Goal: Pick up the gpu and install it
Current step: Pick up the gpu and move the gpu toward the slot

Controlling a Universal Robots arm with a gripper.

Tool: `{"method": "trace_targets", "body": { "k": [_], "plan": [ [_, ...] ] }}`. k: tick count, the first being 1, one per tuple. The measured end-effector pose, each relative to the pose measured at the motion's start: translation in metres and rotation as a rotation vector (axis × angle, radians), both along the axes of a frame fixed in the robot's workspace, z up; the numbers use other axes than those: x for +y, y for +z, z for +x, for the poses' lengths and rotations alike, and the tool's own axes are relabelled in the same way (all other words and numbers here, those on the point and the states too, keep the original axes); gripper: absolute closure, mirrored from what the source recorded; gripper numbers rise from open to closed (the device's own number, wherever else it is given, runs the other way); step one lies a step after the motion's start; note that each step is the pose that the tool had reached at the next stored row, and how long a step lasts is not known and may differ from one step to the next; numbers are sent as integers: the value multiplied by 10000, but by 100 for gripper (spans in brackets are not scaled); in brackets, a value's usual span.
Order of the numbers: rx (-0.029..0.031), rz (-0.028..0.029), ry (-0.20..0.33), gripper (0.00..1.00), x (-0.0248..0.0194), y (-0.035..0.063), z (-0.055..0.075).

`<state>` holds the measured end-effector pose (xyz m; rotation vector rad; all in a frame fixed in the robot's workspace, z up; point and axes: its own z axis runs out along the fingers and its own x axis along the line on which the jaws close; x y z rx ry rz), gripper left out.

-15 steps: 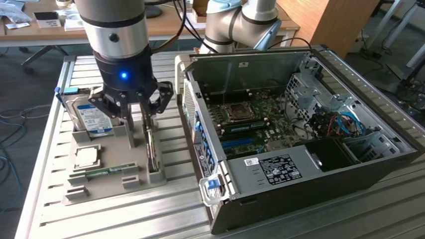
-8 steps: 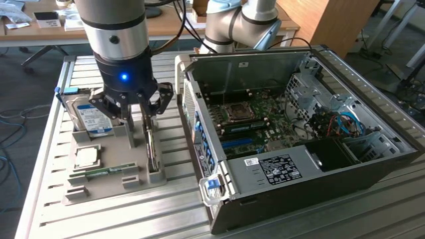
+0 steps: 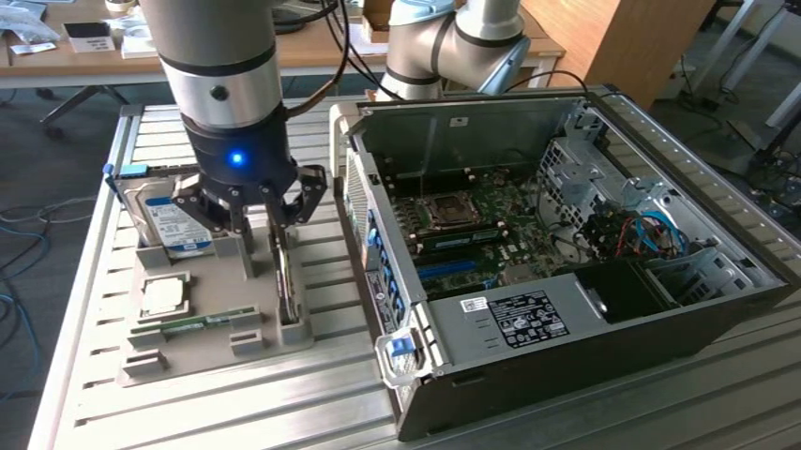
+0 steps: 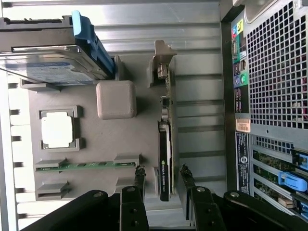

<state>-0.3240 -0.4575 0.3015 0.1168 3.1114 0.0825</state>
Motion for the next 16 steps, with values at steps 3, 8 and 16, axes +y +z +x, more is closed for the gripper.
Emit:
{"method": "trace_targets", "body": {
  "k": [3,8,16],
  "plan": [
    [0,0,1,58,0,-52,0],
    [0,3,2,58,2,-89,44],
    [2,5,1,58,13,-229,64]
  ]
}}
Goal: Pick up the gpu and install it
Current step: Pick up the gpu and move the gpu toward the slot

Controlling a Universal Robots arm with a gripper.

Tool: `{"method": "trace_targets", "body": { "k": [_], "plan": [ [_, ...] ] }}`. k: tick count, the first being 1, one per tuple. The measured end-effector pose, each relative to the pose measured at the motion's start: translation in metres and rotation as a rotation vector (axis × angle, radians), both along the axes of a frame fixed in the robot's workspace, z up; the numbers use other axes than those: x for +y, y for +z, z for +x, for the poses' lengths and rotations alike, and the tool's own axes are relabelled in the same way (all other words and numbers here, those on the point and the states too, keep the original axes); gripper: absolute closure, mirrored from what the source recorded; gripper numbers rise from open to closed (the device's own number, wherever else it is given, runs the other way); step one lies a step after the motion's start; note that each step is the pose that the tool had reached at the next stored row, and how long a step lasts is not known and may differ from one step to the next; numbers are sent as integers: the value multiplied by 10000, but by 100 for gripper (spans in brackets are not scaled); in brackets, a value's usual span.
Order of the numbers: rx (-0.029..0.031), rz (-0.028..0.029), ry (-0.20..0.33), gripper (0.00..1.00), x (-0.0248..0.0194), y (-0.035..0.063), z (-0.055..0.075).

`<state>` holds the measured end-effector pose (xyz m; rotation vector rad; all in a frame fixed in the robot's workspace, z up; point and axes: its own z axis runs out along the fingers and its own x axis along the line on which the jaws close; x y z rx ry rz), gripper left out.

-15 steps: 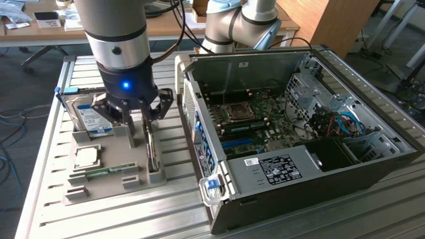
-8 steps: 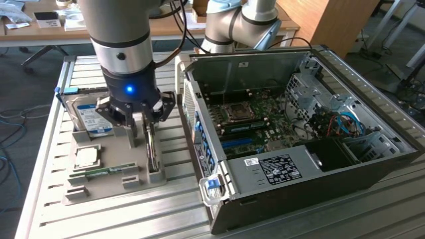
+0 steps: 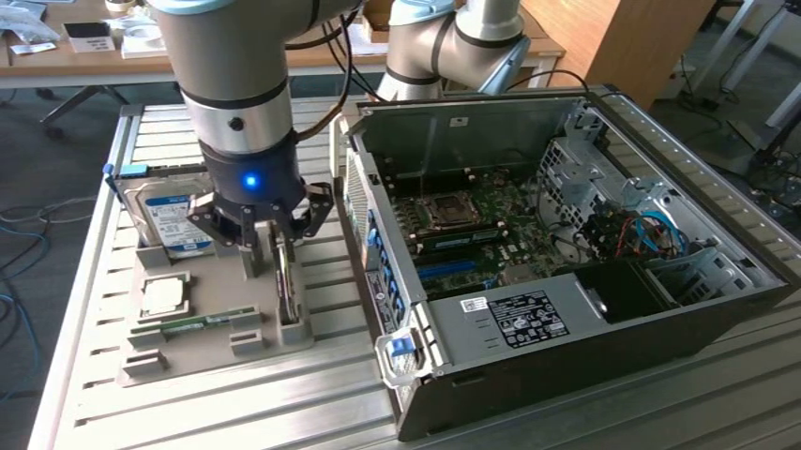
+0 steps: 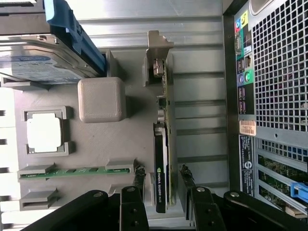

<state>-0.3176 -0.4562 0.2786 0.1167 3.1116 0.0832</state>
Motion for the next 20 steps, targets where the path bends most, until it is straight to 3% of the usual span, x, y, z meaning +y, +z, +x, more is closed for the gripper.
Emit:
{"method": "trace_targets", "body": {
  "k": [5,20],
  "plan": [
    [2,-1,0,58,2,-12,0],
    [-1,1,0,58,30,-206,27]
  ]
}}
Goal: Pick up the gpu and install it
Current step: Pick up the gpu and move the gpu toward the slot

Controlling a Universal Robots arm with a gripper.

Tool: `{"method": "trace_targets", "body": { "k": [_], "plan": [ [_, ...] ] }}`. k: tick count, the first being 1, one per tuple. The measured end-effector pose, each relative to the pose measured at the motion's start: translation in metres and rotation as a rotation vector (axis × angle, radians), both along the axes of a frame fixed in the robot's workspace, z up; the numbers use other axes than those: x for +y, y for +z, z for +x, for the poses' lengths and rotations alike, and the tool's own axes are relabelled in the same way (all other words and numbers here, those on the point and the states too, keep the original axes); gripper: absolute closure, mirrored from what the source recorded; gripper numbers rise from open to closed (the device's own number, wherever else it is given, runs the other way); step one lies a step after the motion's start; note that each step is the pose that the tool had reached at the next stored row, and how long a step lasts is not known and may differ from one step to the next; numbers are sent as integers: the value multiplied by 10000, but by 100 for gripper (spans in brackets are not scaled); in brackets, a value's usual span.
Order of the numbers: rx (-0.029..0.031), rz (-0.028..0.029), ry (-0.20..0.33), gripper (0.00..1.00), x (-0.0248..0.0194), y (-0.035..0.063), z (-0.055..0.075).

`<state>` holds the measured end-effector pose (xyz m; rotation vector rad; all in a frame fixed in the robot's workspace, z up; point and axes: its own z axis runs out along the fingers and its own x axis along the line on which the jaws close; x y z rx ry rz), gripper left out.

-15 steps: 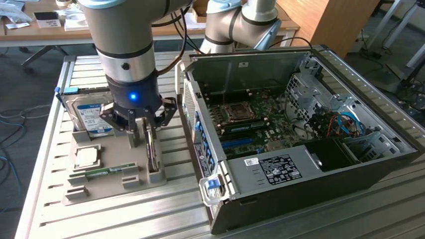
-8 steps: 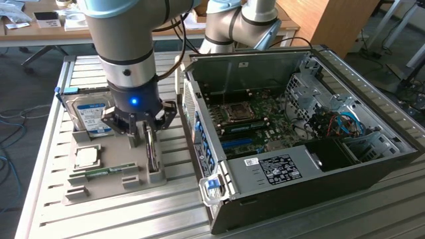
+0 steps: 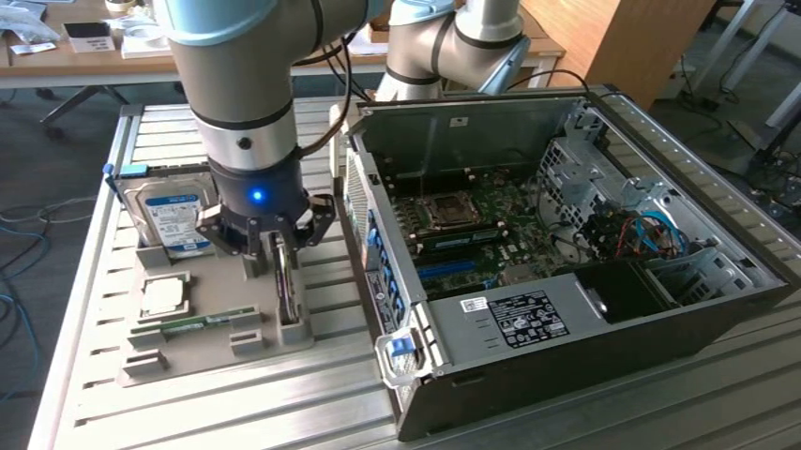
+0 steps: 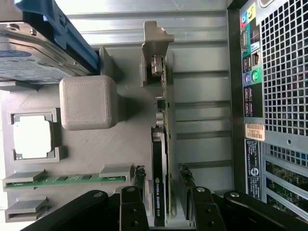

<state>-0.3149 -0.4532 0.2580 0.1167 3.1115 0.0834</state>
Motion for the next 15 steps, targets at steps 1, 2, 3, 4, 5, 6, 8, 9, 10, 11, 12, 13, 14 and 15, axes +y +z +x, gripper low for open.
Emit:
{"method": "trace_targets", "body": {
  "k": [1,2,3,4,5,6,8,9,10,11,12,13,14,15],
  "plan": [
    [0,0,0,58,5,-17,0],
    [0,0,-1,58,12,-33,1],
    [2,-1,0,58,19,-46,1],
    [2,-2,-1,58,28,-58,2],
    [1,-1,0,58,39,-70,2],
    [2,-1,0,58,49,-81,1],
    [0,0,0,58,66,-103,2],
    [1,0,0,58,71,-113,2],
    [1,0,1,58,74,-125,2],
    [1,0,1,58,76,-137,3],
    [0,0,1,58,78,-152,3],
    [0,0,0,58,79,-168,2],
    [1,0,0,58,80,-182,2],
    [0,0,0,58,82,-193,2]
  ]
}}
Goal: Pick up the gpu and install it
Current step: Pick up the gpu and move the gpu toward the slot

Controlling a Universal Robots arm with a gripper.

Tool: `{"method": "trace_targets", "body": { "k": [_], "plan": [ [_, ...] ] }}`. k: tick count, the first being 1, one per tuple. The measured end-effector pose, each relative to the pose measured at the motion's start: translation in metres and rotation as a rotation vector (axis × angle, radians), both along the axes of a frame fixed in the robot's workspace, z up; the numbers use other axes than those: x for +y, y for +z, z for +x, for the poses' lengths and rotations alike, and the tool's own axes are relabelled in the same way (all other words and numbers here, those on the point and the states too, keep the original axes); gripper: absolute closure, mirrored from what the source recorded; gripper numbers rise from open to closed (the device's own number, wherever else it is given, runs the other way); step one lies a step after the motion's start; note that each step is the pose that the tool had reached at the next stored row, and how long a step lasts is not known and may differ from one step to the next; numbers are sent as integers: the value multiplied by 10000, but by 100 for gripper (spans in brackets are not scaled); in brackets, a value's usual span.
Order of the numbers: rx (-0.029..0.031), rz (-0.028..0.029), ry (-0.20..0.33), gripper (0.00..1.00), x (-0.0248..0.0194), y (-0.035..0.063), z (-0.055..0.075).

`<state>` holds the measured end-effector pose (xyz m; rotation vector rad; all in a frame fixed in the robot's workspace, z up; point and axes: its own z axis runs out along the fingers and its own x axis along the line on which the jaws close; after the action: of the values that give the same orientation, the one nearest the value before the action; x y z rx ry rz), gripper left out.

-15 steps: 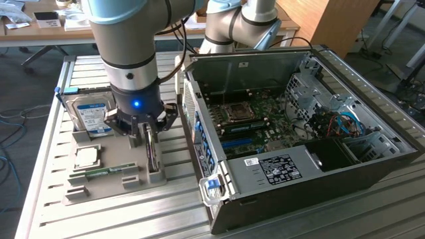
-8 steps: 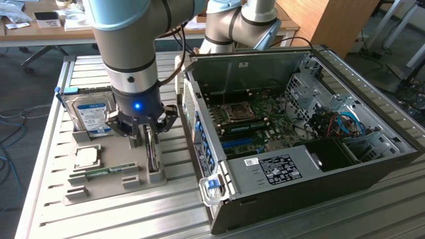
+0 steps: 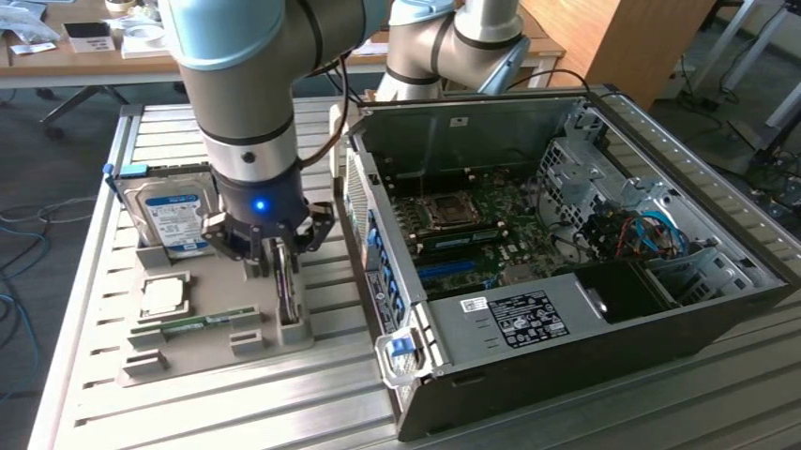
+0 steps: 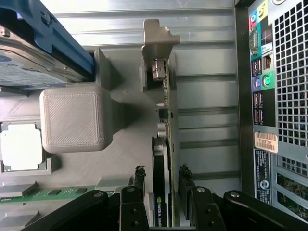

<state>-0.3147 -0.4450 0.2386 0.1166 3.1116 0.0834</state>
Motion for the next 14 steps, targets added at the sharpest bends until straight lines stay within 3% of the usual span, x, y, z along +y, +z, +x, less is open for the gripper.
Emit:
{"method": "trace_targets", "body": {
  "k": [14],
  "plan": [
    [0,0,-1,58,2,-18,0]
  ]
}}
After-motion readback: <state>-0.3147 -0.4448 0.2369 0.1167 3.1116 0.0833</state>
